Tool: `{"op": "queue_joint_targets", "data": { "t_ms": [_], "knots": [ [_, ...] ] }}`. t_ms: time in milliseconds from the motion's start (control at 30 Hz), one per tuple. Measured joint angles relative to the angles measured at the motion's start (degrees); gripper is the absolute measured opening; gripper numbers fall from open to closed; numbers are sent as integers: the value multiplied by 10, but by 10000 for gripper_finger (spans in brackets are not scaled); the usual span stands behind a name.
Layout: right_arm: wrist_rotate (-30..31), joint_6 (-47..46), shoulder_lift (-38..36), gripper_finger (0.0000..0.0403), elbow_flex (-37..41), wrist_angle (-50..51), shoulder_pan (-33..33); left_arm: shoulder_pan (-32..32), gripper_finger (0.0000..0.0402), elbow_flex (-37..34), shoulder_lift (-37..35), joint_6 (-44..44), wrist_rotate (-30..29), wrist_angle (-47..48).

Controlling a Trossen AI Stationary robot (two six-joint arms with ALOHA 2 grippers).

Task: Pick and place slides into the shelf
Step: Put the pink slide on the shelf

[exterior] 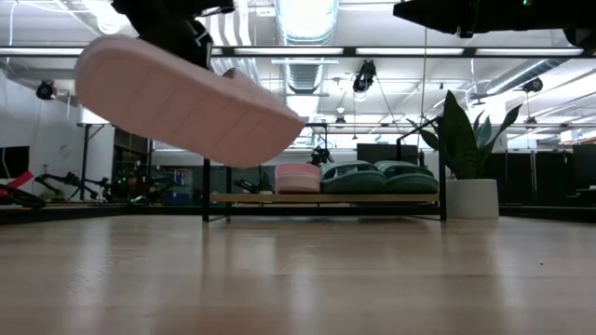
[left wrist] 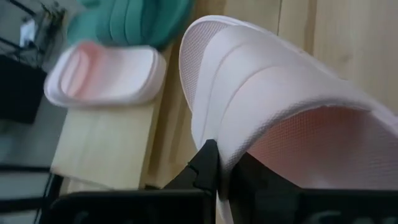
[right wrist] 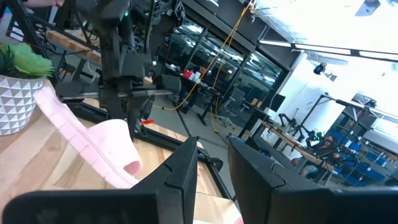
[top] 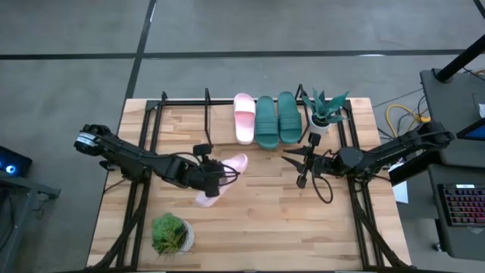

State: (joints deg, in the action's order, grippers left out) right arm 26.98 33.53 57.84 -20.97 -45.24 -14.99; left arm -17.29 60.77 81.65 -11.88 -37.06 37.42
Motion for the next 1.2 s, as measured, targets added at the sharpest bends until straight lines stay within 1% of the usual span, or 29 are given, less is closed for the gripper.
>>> {"op": "queue_joint_targets", "data": {
  "t_ms": [133, 300, 467, 667, 733, 900, 1200],
  "knots": [
    [0, 0, 0, 82, 0, 0, 0, 1, 0, 0, 0, 21, -16, -41],
    [0, 0, 0, 82, 0, 0, 0, 1, 0, 0, 0, 22, -48, -55],
    [0, 0, 0, 82, 0, 0, 0, 1, 0, 0, 0, 20, -95, -76],
    [0, 0, 0, 82, 0, 0, 0, 13, 0, 0, 0, 56, -130, -131],
    [0, 0, 0, 82, 0, 0, 0, 21, 0, 0, 0, 76, -136, -155],
    [0, 0, 0, 82, 0, 0, 0, 48, 0, 2, 0, 82, -184, -193],
    [0, 0, 0, 82, 0, 0, 0, 116, 0, 12, 0, 82, -190, -201]
  ]
}}
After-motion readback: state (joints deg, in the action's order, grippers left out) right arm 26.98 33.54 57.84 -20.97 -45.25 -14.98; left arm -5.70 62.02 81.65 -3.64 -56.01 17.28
